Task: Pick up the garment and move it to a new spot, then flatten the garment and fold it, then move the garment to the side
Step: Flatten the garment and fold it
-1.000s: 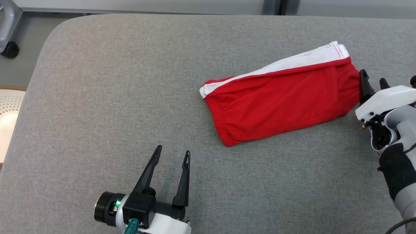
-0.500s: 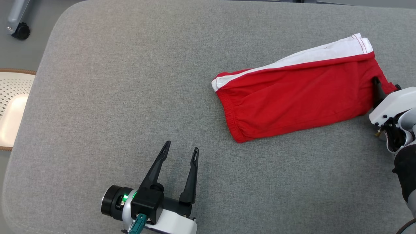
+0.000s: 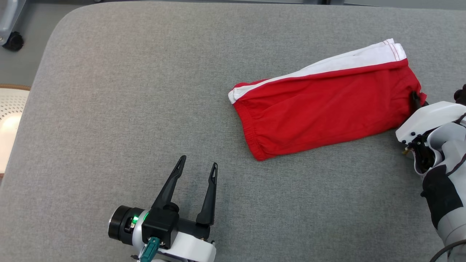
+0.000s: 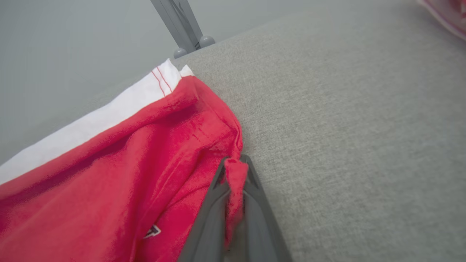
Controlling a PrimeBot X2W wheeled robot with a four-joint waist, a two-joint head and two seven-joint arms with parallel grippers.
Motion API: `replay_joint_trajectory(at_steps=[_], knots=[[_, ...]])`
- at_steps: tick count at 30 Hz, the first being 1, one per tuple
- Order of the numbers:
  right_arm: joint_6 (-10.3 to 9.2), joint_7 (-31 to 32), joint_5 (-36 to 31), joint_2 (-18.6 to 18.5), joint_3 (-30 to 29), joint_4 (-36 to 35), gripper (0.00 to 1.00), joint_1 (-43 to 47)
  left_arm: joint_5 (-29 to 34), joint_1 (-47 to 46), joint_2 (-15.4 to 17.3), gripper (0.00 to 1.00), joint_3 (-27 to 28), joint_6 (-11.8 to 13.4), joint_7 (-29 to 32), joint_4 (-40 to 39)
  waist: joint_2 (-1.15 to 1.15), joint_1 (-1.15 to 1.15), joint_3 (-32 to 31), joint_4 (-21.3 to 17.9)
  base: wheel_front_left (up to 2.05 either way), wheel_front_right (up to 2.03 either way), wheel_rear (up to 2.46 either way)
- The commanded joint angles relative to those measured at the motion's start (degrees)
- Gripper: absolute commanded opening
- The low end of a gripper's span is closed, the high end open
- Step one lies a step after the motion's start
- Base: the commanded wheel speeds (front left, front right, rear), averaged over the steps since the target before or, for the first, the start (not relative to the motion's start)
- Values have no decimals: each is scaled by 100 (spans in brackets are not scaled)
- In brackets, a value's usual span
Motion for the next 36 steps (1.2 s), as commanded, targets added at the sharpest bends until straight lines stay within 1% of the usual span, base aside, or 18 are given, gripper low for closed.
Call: replay_joint_trajectory(at_steps=[1,7,13,16,17,22,29,36], knots=[[-3,-153,40,34,16,30,0,102,56,-74,17,100,62,-32,-21,-11,0,0,-65,-142,0,0,0],[-3,-389,357,190,212,-152,0,312,119,1,17,100,175,-95,-21,-3,0,0,-227,-568,0,0,0],[-3,-495,872,233,621,-554,0,766,219,53,19,100,268,-192,-21,14,0,0,-378,-1034,0,0,0],[-3,-517,1194,184,871,-782,0,1033,259,80,22,100,325,-235,-21,31,0,0,-452,-1248,0,0,0],[-3,-517,1194,184,871,-782,0,1033,259,80,22,100,325,-235,-21,31,0,0,-452,-1248,0,0,0],[-3,-491,1705,19,1327,-1167,0,1452,312,141,28,100,412,-302,-21,43,0,0,-606,-1542,0,0,0],[-3,-439,2324,-313,1891,-1545,0,1923,292,228,24,100,484,-379,-21,88,0,0,-861,-1744,0,0,0],[-3,-515,2810,-475,2361,-1846,0,2181,265,311,21,100,439,-445,-21,115,0,0,-1114,-1708,0,0,0]])
